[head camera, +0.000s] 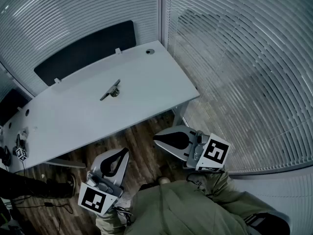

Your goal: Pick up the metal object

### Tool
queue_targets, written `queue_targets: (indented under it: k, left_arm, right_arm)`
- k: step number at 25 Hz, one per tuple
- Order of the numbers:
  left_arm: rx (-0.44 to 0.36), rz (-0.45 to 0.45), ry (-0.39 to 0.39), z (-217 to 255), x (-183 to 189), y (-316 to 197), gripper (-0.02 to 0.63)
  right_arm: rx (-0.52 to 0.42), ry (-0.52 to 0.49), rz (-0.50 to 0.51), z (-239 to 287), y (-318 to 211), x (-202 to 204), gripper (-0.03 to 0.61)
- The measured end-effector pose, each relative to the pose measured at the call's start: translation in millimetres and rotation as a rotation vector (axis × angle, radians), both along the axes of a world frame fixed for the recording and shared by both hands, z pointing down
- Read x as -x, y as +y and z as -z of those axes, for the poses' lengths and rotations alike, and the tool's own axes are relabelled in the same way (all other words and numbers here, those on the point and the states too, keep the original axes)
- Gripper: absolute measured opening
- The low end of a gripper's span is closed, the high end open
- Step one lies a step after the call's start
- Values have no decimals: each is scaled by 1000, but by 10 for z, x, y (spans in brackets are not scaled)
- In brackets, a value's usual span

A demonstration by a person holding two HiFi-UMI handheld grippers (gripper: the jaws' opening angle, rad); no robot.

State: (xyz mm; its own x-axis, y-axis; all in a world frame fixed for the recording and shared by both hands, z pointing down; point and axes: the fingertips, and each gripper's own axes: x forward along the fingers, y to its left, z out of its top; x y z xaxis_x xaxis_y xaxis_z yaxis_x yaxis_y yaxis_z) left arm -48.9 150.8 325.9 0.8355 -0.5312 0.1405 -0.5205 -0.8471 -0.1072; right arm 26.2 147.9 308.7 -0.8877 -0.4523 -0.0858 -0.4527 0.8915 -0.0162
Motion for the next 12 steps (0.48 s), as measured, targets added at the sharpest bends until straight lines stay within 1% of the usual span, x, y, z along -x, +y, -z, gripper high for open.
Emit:
queue_targets:
  k: [3, 12]
  left_arm:
    - [-6, 3, 8, -46, 14, -111, 6]
    - [10, -15, 9, -127, -30, -517, 6]
  right_arm:
    - [2, -4, -4, -55, -123, 3, 2]
    - [27, -6, -22, -140, -528, -30, 2]
